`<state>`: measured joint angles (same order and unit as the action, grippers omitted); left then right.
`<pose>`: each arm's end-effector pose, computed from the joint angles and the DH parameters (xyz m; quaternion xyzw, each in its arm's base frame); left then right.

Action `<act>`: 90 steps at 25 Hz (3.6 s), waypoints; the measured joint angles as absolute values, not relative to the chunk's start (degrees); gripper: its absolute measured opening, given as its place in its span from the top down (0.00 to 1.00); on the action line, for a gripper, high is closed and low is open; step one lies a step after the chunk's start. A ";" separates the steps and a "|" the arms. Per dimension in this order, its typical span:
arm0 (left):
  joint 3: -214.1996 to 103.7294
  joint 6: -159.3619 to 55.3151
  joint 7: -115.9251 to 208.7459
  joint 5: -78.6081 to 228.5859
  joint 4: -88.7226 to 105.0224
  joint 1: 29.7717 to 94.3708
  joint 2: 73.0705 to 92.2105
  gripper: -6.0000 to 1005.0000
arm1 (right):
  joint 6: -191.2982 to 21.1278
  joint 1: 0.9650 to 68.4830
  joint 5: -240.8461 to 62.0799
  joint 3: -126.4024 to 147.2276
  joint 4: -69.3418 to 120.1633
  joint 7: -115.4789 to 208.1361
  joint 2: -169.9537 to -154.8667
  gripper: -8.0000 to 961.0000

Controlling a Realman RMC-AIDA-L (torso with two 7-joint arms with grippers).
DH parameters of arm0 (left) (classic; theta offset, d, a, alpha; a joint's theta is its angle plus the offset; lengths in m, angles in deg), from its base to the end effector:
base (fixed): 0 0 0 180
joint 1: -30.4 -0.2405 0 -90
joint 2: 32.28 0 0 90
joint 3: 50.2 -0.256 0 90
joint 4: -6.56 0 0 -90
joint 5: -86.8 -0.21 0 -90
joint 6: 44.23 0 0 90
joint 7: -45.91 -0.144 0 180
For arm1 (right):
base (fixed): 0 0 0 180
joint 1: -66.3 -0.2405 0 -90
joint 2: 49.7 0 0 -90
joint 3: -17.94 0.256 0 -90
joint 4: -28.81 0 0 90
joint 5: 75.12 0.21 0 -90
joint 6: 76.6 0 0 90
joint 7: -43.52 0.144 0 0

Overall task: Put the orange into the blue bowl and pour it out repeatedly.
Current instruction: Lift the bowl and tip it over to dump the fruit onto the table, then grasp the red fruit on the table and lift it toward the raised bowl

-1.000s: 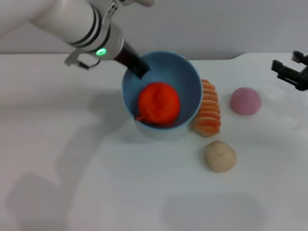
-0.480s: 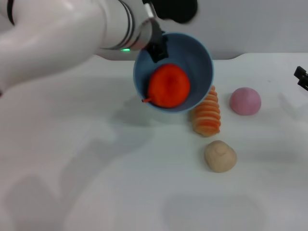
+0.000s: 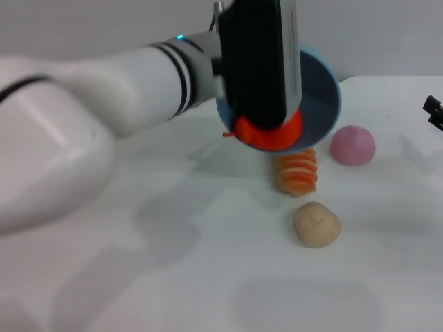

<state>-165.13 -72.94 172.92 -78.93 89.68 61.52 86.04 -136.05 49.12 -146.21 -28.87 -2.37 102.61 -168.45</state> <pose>-0.0624 0.3744 -0.0662 -0.8698 0.2766 0.0641 0.4036 0.3549 0.3319 0.0445 -0.7635 0.3110 0.2922 0.4847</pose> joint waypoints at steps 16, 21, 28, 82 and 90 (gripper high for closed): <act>-172.63 -44.88 147.74 -78.79 85.99 49.44 86.45 0.99 | -136.98 48.52 -146.09 -28.39 -1.99 103.07 -168.53 0.23; -173.30 -39.43 146.78 -78.78 83.74 48.72 86.30 0.99 | -137.03 48.22 -146.04 -28.36 -1.78 103.15 -168.55 0.23; -170.87 -42.70 152.34 -69.94 85.38 49.35 86.55 0.99 | -137.00 48.20 -145.90 -28.23 -2.04 105.93 -168.42 0.23; -130.60 -97.02 191.62 -60.22 64.29 81.00 85.99 1.00 | -138.98 23.34 -185.22 -46.07 6.28 151.41 -169.14 0.28; -130.62 -96.92 191.56 -60.08 64.20 80.22 86.01 0.99 | -139.16 23.42 -185.18 -46.13 6.07 150.67 -169.03 0.47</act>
<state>-130.62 -96.92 191.56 -60.08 64.20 80.22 86.01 -139.16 23.42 -185.18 -46.13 6.07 150.67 -169.03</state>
